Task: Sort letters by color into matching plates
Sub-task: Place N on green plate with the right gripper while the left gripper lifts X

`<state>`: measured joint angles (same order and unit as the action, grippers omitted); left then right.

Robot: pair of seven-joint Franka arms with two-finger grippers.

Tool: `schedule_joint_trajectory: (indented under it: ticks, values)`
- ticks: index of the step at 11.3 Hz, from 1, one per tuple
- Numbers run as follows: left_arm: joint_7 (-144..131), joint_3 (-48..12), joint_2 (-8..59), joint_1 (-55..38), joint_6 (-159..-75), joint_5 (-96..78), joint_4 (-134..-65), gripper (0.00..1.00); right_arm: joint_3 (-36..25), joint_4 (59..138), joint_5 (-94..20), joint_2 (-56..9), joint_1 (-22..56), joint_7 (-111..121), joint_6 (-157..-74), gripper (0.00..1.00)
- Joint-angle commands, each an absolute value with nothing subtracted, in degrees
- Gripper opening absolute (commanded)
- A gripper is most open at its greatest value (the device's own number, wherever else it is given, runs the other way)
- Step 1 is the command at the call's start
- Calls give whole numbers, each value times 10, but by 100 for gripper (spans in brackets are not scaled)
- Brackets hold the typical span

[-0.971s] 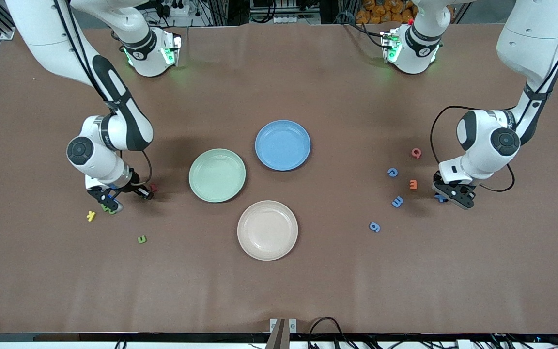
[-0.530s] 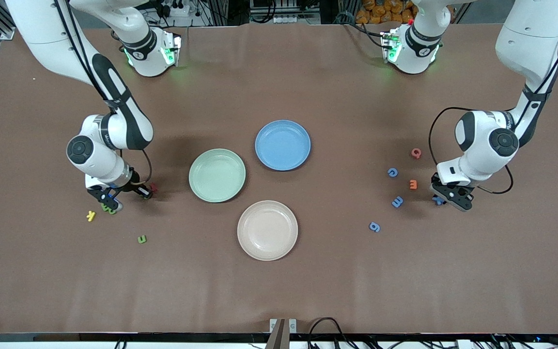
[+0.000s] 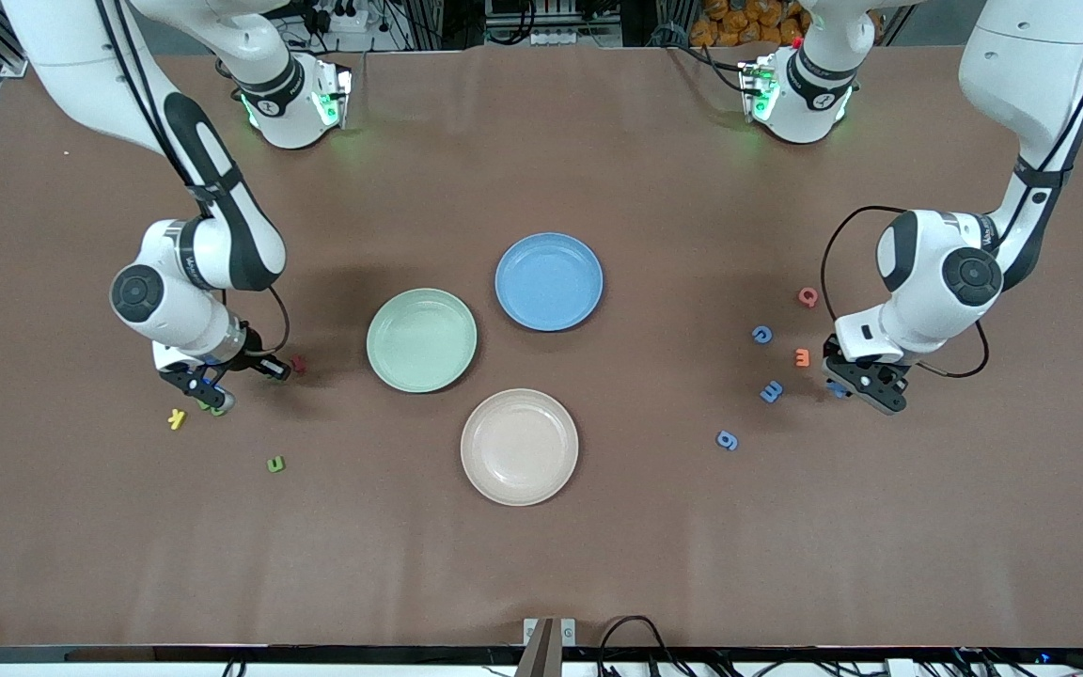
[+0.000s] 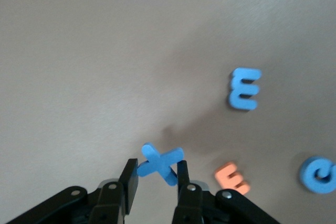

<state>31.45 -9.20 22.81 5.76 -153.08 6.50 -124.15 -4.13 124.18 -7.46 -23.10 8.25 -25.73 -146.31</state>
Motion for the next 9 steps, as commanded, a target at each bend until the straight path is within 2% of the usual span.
schedule_joint_trajectory:
  ticks: [1,9]
  values:
    - [263,-121,211,55,-1510,51,-1246,6,-33,1211,-78,-201,83,-250,-1398,21]
    - [103,-185,212,31,-1478,54,-1235,0,-26,1189,-81,-208,188,-385,-1397,21]
